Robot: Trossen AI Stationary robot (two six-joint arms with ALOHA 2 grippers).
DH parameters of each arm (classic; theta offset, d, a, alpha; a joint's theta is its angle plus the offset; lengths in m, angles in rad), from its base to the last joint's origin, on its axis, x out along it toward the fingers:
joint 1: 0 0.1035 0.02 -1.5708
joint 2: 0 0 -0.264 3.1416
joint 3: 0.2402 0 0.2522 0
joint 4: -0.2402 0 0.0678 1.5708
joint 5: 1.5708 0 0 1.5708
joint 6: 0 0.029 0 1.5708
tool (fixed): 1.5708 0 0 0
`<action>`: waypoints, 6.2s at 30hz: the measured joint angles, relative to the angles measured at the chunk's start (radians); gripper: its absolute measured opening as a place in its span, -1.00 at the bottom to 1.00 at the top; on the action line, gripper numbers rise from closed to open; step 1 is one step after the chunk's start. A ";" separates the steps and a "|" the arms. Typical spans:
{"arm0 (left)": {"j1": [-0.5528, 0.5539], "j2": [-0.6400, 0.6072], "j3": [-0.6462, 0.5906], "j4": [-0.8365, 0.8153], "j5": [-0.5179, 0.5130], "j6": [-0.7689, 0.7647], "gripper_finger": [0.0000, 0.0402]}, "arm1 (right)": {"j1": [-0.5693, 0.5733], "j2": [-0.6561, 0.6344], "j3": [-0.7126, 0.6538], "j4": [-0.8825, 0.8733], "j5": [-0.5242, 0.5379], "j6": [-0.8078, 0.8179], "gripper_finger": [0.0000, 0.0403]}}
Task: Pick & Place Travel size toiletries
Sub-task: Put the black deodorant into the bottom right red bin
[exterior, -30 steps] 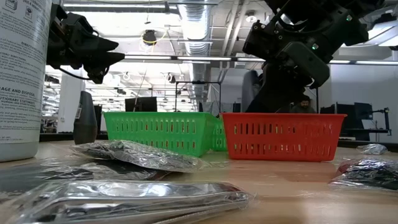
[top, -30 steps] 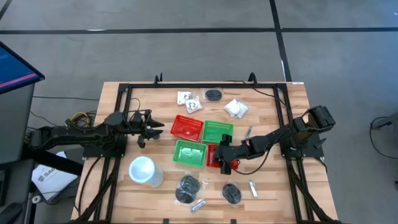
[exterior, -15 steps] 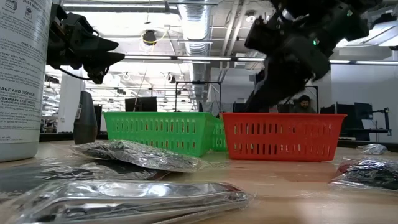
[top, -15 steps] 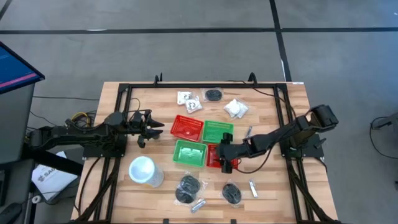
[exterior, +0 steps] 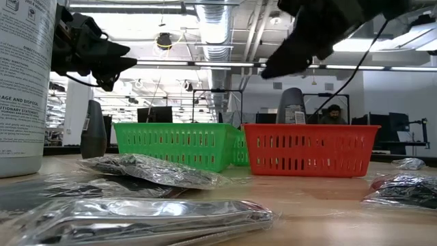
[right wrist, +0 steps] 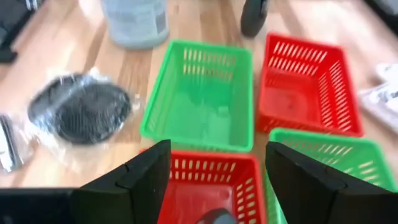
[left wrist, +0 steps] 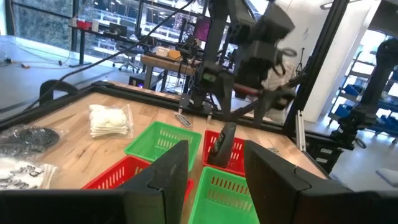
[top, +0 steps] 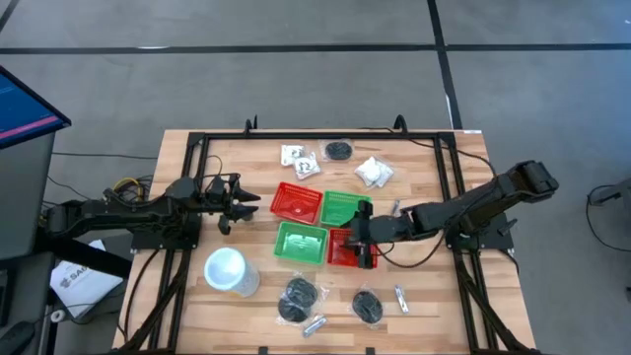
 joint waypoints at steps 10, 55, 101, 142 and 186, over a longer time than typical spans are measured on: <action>0.009 0.000 0.000 -0.015 -0.057 0.170 -0.28 | 0.001 -0.066 0.000 -0.052 0.000 0.000 0.24; 0.098 0.117 0.285 -0.857 -0.090 0.201 -0.28 | 0.003 -0.056 0.000 -0.130 0.000 -0.024 0.24; 0.030 0.328 0.279 -0.875 -0.095 0.151 -0.28 | 0.003 -0.056 0.000 -0.153 0.000 -0.023 0.24; -0.034 0.364 0.283 -0.853 -0.133 0.115 -0.52 | 0.003 -0.056 0.000 -0.152 0.000 -0.023 0.24; -0.086 0.343 0.448 -0.858 -0.235 0.164 -0.63 | 0.003 -0.056 0.000 -0.152 0.000 -0.026 0.24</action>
